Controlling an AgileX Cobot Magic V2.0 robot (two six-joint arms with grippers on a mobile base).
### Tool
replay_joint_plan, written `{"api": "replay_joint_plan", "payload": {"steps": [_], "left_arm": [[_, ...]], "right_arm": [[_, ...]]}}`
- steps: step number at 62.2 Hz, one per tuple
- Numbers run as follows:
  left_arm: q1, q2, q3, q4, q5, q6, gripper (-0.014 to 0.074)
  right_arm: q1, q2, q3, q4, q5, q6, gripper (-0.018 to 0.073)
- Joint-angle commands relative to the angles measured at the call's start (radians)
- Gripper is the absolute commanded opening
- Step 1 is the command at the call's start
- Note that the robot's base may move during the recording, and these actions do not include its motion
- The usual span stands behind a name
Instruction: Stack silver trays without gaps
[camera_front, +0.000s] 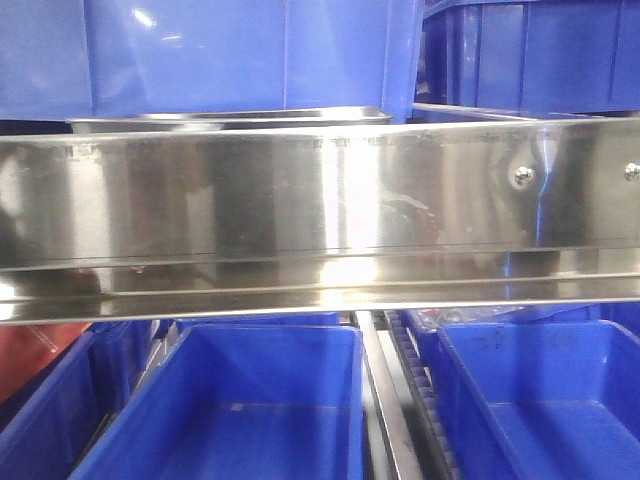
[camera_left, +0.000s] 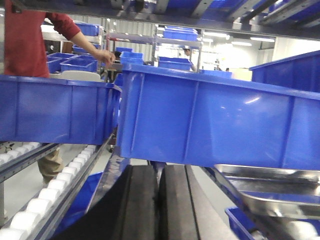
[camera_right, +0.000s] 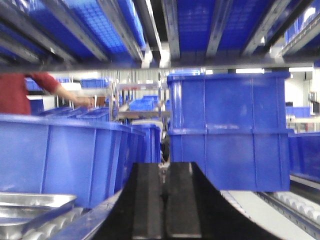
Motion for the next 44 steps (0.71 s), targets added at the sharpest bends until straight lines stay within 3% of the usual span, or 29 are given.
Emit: {"api": "replay_joint_plan", "payload": {"steps": [1,9,14,26,36,44], "left_arm": [[0.001,-0.002,-0.054,-0.008,0.077,-0.004,-0.0006],[0.001,-0.002,-0.104,-0.008,0.103,-0.004,-0.0006],[0.001,-0.002,-0.118,-0.008,0.107,-0.004,-0.0006],[0.001,-0.002,-0.12,-0.012,0.118,-0.004,-0.0006],[0.001,-0.002,-0.122,-0.126,0.123,-0.004,-0.0006],[0.001,-0.002,-0.143,-0.19,0.148,-0.004,-0.0006]], "right_arm": [[-0.002,-0.003,-0.045,-0.003,0.048,0.006,-0.0073],[-0.002,-0.003,-0.147,0.004,0.21,0.036,-0.0073],[-0.002,-0.003,-0.19,0.059,0.287,0.064,-0.0073],[-0.002,-0.003,-0.213,0.118,0.348,0.064,-0.0073],[-0.002,-0.003,-0.214,0.3,0.351,0.066,-0.0073],[-0.002,-0.003,-0.251,0.316,0.519,0.066,-0.0073]]}}
